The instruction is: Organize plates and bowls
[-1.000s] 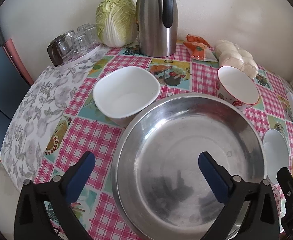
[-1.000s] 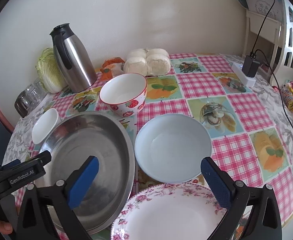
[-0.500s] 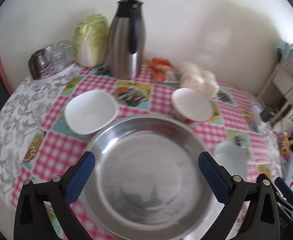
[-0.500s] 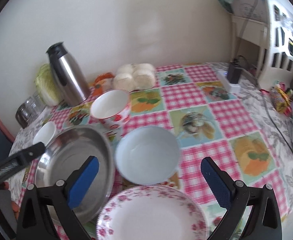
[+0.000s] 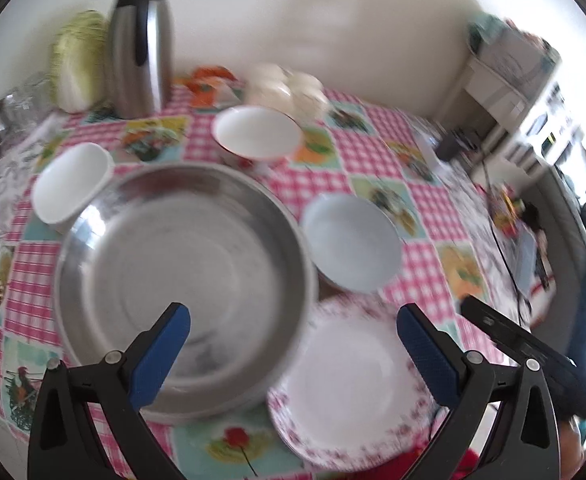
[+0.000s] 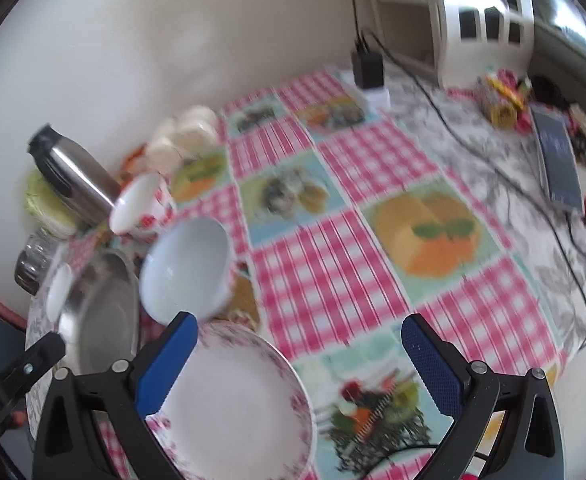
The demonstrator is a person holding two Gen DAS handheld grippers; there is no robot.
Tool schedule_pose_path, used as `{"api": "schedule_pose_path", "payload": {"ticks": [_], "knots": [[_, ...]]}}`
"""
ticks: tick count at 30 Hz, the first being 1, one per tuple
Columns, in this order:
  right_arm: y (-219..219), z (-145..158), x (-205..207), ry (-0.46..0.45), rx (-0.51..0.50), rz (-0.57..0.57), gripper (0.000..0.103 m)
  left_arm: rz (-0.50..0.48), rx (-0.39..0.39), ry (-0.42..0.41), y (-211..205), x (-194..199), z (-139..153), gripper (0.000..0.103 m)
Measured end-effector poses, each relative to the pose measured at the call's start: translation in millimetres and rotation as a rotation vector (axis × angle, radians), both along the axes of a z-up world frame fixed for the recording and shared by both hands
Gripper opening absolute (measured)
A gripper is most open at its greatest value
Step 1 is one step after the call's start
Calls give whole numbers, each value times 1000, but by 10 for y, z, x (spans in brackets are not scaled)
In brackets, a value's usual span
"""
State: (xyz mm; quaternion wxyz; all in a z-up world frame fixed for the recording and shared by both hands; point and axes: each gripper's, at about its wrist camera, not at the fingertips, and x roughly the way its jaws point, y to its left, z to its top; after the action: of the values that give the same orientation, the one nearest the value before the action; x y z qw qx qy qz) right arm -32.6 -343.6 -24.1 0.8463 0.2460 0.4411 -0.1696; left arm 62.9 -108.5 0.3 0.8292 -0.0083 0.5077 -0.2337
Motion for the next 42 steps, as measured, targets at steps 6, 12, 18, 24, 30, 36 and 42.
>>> {"api": "schedule_pose_path", "payload": {"ticks": [6,12,18,24,30,36,42], "knots": [[-119,-368,19,113,113,10,103,-79,4,67,-150,-143,-109,103],[-84,-612,70,191,175,47,65,-78,-12,102,-198,-149,-158,103],[-1,-740,179,212,226,110,27,-71,-25,127,-178,-129,-186,103],[-42,-673,179,194,162,68,18,-85,-37,142,-214,-137,-198,103],[-246,-680,54,155,222,7,18,-145,-89,204,-377,-185,-249,91],[-357,-671,-5,131,236,-18,18,-188,-24,243,-606,-217,-411,77],[-446,-673,-51,116,246,-37,18,-182,29,268,-674,-223,-551,73]]}}
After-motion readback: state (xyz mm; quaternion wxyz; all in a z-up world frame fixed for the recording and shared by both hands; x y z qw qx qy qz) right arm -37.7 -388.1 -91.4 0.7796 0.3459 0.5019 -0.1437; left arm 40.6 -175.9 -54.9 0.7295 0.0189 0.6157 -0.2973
